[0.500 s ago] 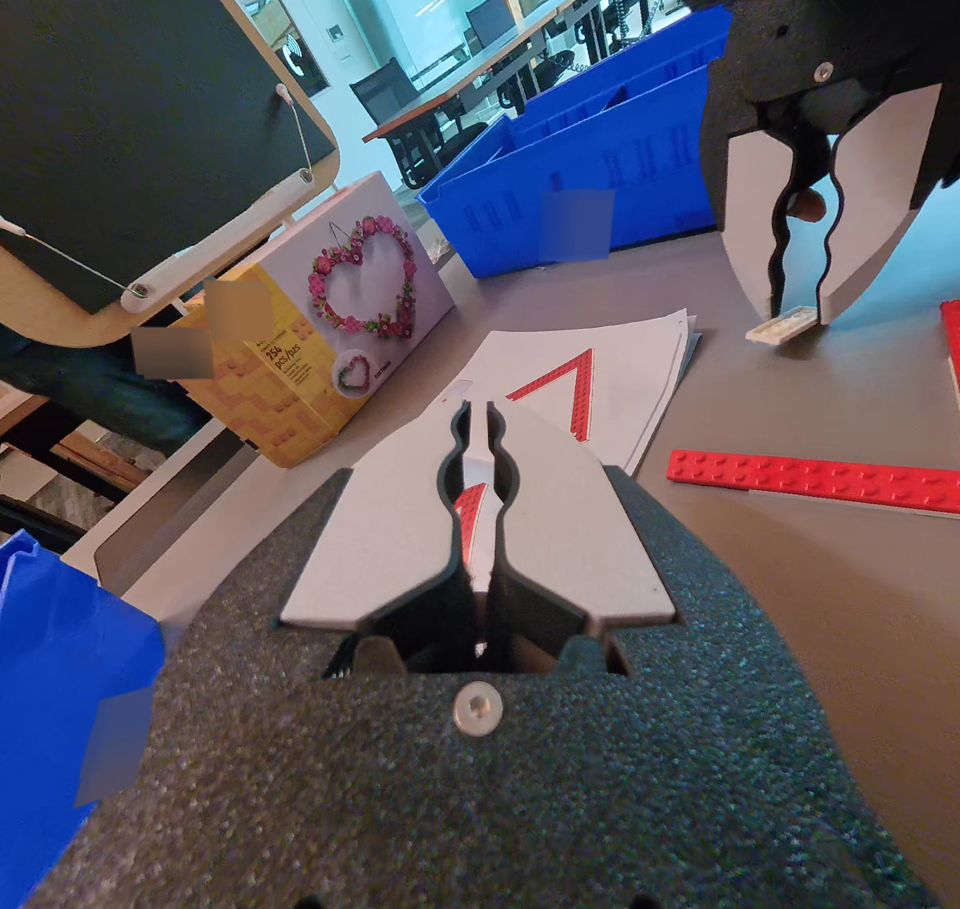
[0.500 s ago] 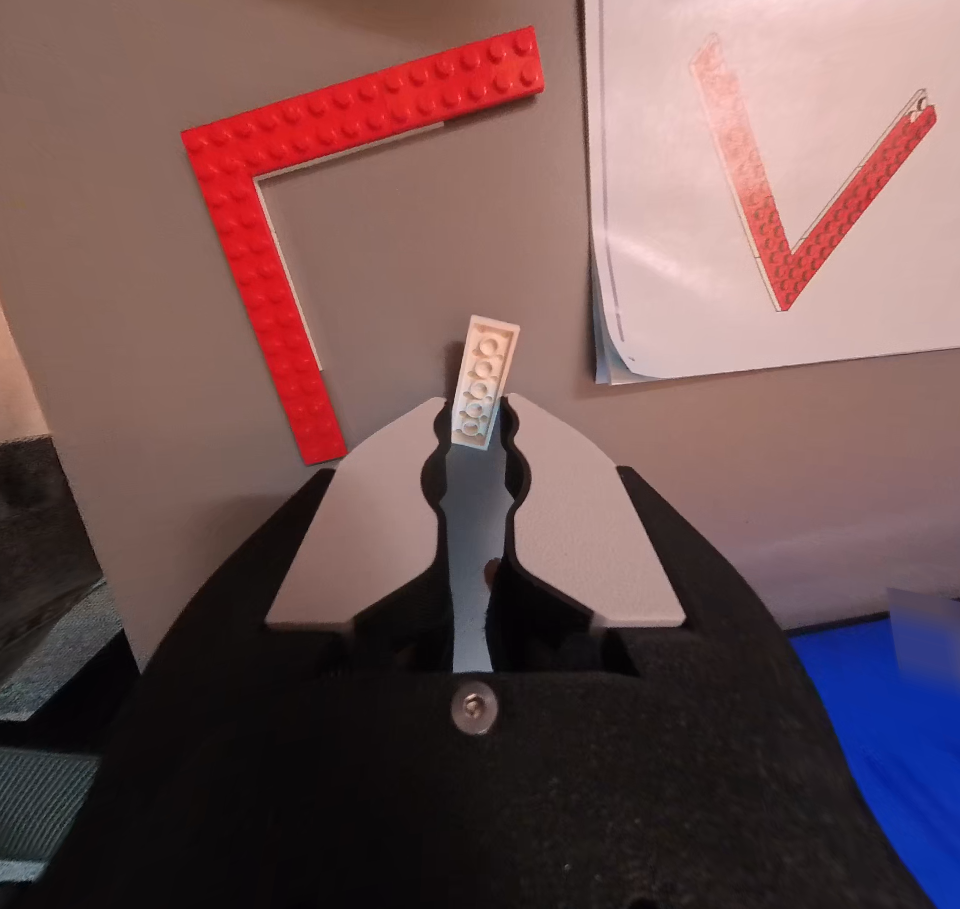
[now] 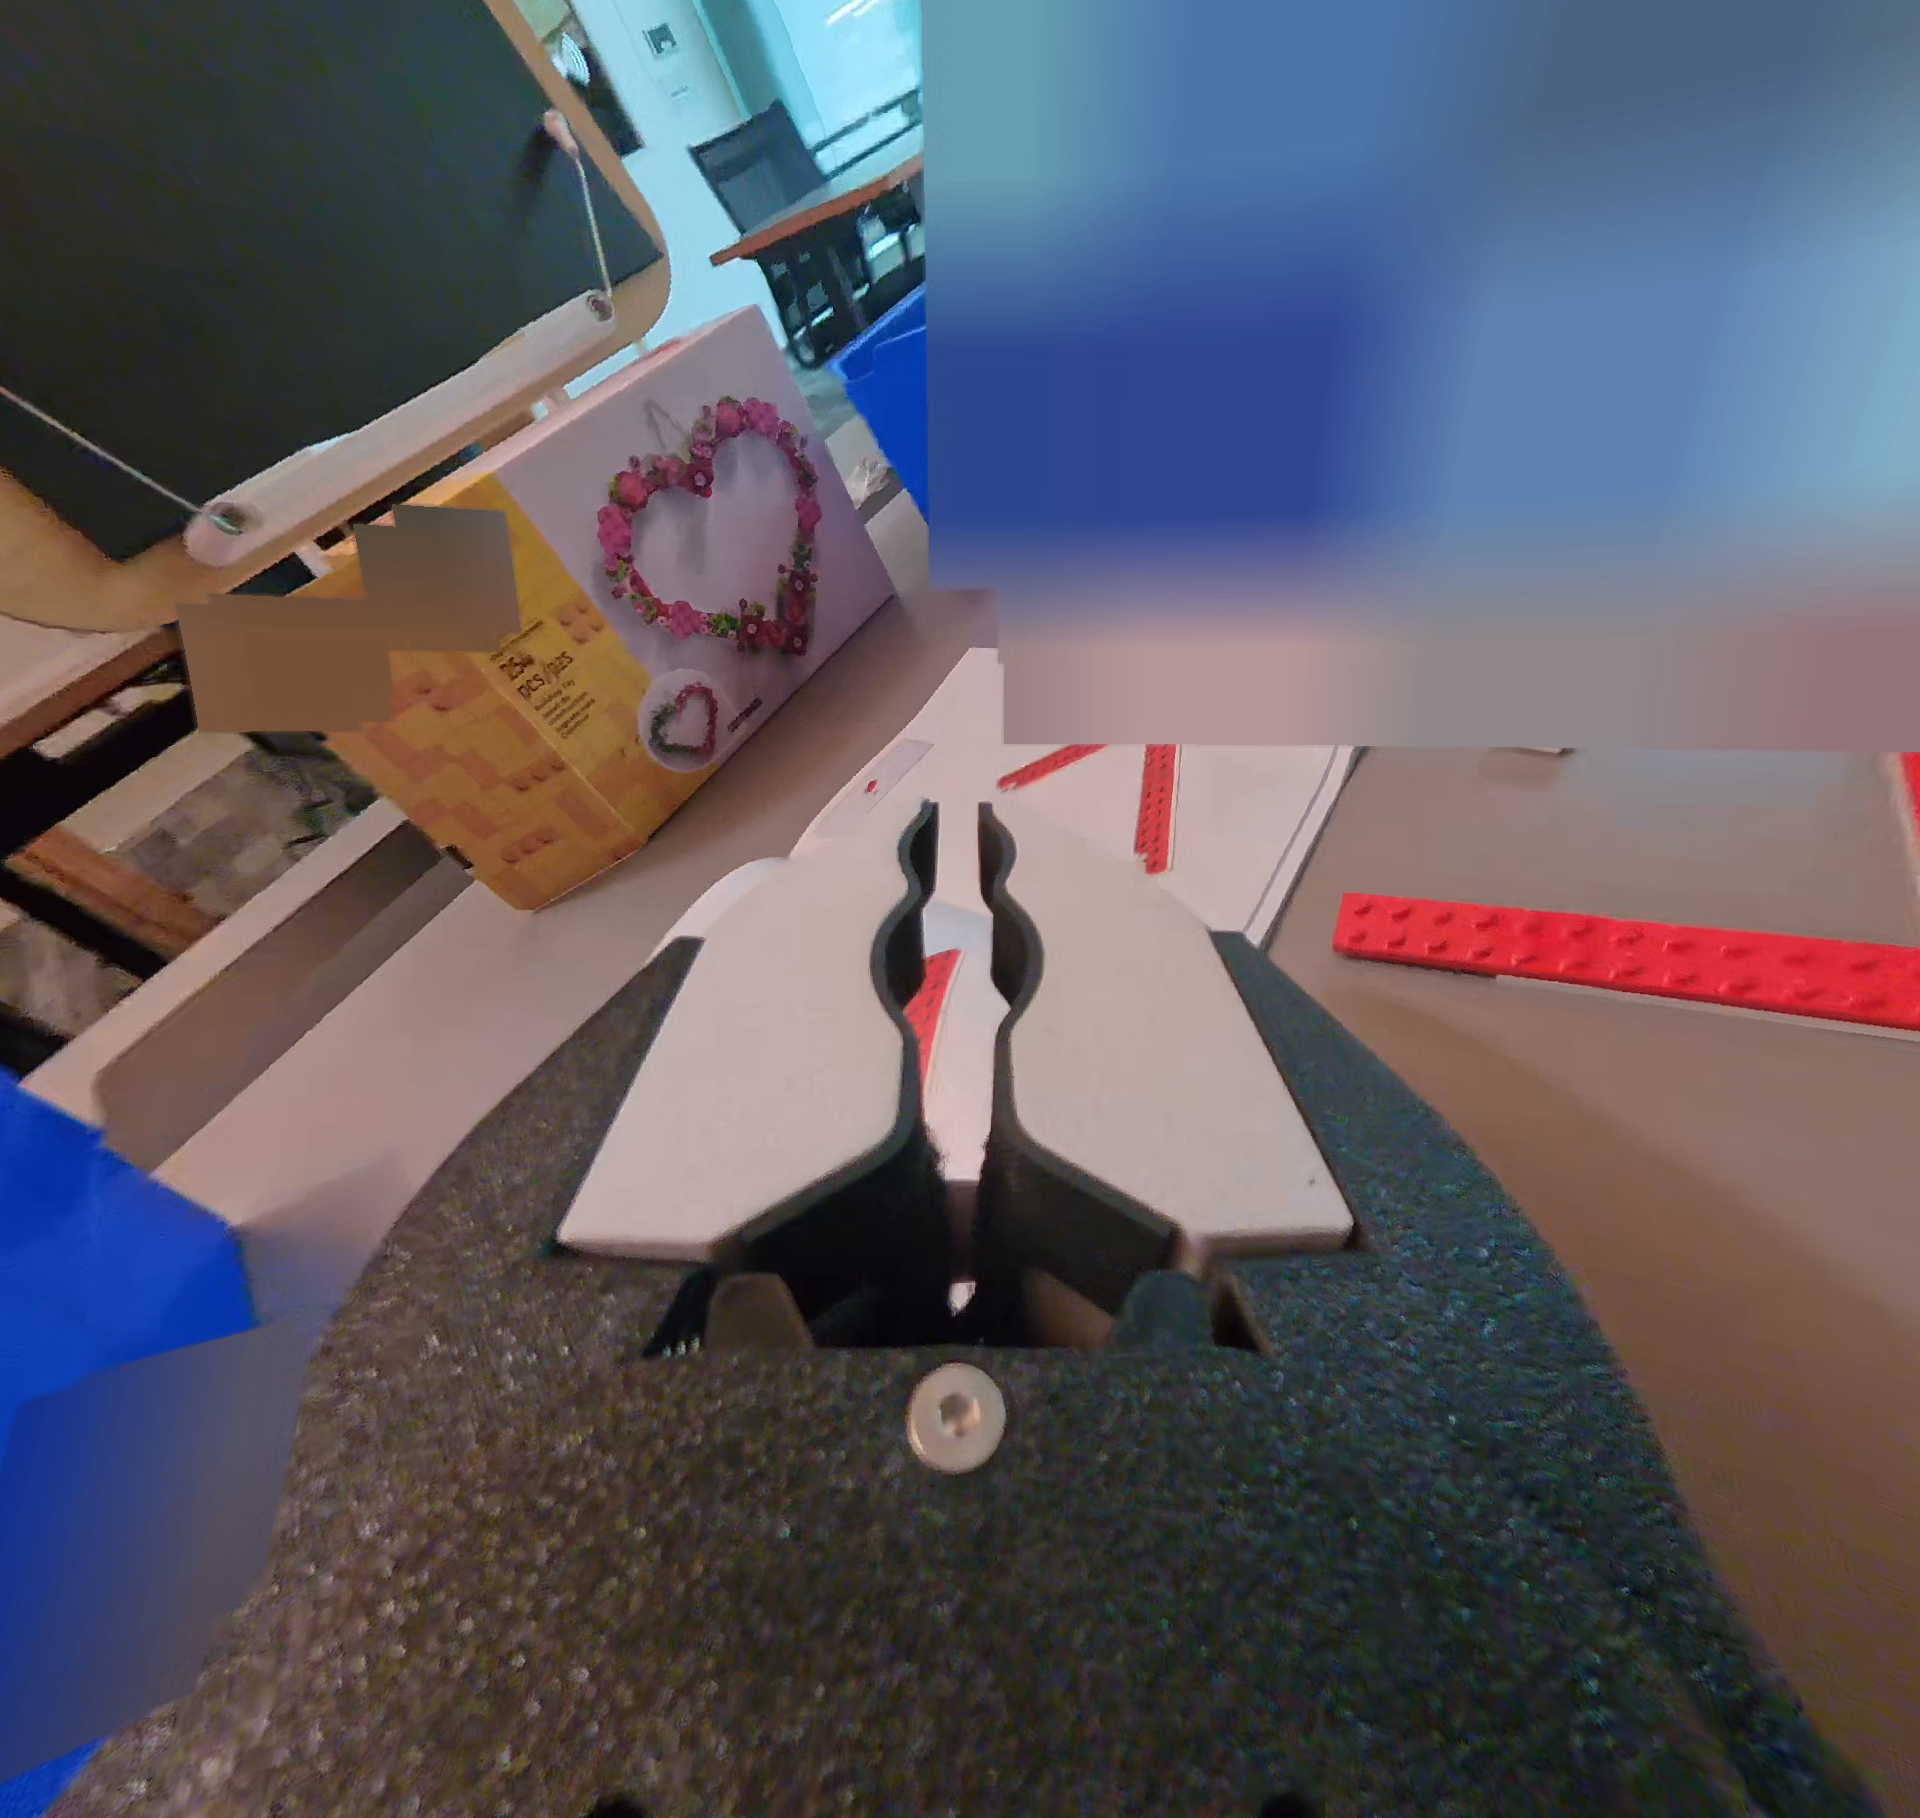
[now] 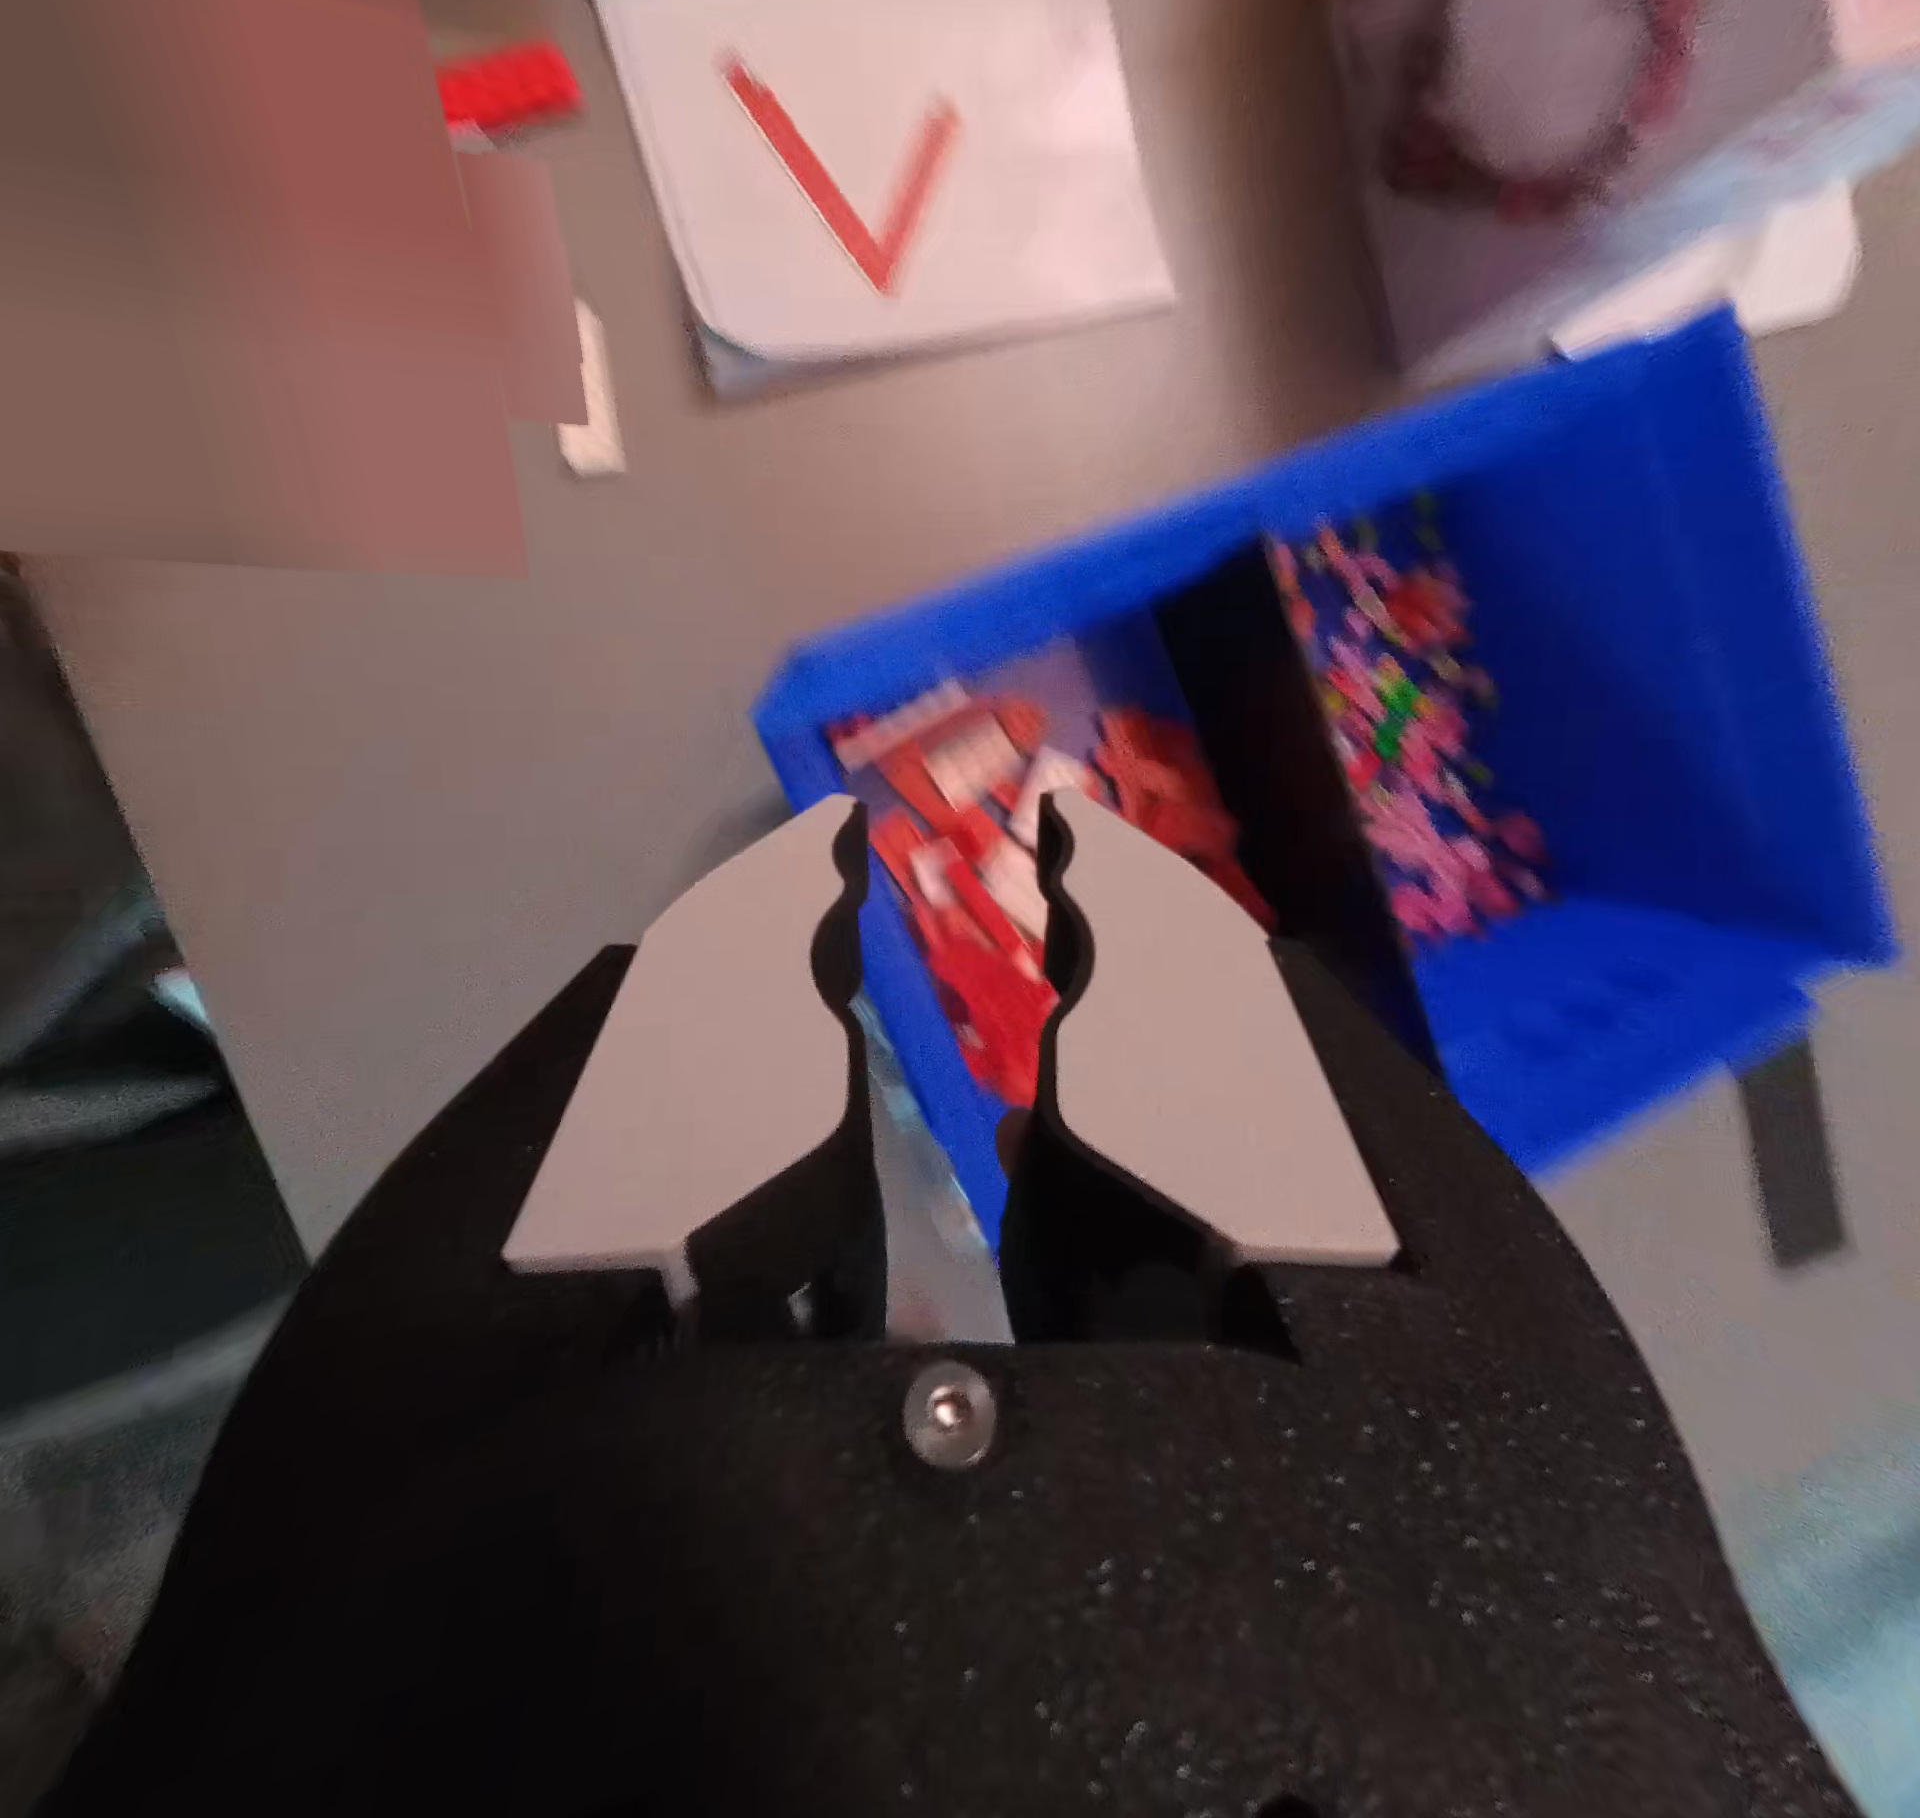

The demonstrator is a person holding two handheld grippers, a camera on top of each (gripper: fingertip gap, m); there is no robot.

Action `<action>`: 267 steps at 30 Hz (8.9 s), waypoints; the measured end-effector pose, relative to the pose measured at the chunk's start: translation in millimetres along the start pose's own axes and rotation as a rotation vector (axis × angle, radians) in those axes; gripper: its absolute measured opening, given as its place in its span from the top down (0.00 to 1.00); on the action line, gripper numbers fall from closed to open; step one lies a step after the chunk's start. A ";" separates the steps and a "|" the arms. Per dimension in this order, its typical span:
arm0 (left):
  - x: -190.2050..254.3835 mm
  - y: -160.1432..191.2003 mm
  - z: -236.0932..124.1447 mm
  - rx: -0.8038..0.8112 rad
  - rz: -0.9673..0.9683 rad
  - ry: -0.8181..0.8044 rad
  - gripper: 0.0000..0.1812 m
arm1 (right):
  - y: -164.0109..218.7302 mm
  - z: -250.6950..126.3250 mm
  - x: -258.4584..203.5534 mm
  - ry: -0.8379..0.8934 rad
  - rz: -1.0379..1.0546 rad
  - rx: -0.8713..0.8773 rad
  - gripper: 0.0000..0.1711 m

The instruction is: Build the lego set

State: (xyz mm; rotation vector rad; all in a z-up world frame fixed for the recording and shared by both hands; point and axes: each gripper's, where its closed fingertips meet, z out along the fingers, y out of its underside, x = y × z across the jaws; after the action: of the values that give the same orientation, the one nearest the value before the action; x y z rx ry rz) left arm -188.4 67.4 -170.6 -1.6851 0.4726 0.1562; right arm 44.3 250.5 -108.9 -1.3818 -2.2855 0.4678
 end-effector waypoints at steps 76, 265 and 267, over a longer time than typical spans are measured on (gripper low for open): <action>84.2 -21.6 -16.4 0.042 -0.110 0.323 0.92 | -77.2 161.1 -150.1 -0.137 0.077 0.173 0.98; 159.1 -152.3 -101.0 0.678 -0.716 0.937 0.90 | -202.1 16.0 -239.3 0.438 -1.070 0.968 0.89; 149.3 -150.8 -101.3 0.690 -0.684 0.875 0.90 | -200.1 12.2 -225.4 0.343 -0.873 1.011 0.81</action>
State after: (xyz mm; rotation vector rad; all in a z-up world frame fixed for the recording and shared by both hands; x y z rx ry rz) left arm -10.6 -48.5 -69.5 -1.0662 0.4744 -1.1571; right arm -18.7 -40.9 -62.6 0.0476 -1.6806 0.8110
